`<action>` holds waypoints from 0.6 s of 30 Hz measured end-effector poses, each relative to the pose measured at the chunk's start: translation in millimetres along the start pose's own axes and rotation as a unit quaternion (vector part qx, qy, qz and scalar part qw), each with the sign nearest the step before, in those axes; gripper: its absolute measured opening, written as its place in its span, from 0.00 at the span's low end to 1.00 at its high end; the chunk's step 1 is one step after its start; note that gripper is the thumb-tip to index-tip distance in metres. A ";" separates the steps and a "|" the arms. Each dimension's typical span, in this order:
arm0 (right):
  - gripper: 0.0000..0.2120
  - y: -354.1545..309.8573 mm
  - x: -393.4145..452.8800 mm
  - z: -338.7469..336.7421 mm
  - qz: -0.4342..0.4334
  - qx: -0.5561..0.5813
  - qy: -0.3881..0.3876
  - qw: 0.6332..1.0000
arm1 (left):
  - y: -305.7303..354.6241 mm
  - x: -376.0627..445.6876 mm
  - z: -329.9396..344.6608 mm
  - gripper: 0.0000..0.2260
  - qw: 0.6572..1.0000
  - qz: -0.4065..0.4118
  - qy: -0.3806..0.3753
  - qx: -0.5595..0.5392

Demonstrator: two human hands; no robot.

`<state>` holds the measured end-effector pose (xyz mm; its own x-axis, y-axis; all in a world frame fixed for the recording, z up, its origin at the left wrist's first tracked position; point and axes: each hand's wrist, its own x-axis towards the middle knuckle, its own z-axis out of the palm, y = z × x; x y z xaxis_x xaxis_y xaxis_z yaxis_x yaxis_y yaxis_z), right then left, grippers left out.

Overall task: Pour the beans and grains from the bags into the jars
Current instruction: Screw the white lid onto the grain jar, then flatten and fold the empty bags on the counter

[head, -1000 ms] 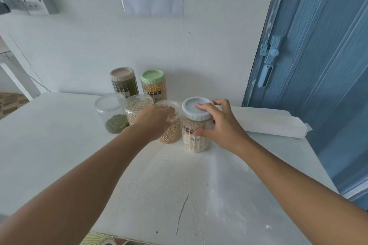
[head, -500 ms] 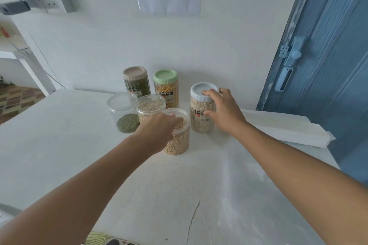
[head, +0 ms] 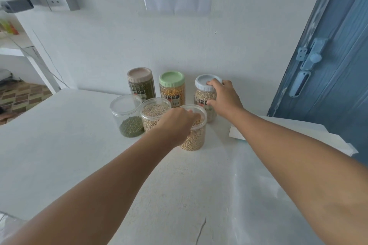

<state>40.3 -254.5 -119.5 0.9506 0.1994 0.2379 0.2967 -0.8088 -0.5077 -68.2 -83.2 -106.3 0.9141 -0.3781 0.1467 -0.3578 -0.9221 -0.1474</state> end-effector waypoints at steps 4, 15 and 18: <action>0.30 2.5 9.8 1.9 -0.006 0.004 -0.011 1.000 | -0.4 8.2 1.0 0.28 1.000 -0.008 -0.008 0.000; 0.31 75.4 -56.4 -33.4 0.062 -0.006 -0.017 0.998 | -0.9 7.5 -0.8 0.29 1.000 0.001 -0.008 -0.003; 0.27 112.0 -87.1 -54.9 0.088 -0.047 -0.064 0.993 | 5.2 8.4 -4.1 0.30 0.999 0.000 -0.036 0.002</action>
<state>-14.3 -392.8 -151.7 0.9926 0.1139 0.0424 0.1208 -0.8839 -0.4519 -63.2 -91.5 -101.8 0.9256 -0.3708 0.0761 -0.3568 -0.9218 -0.1516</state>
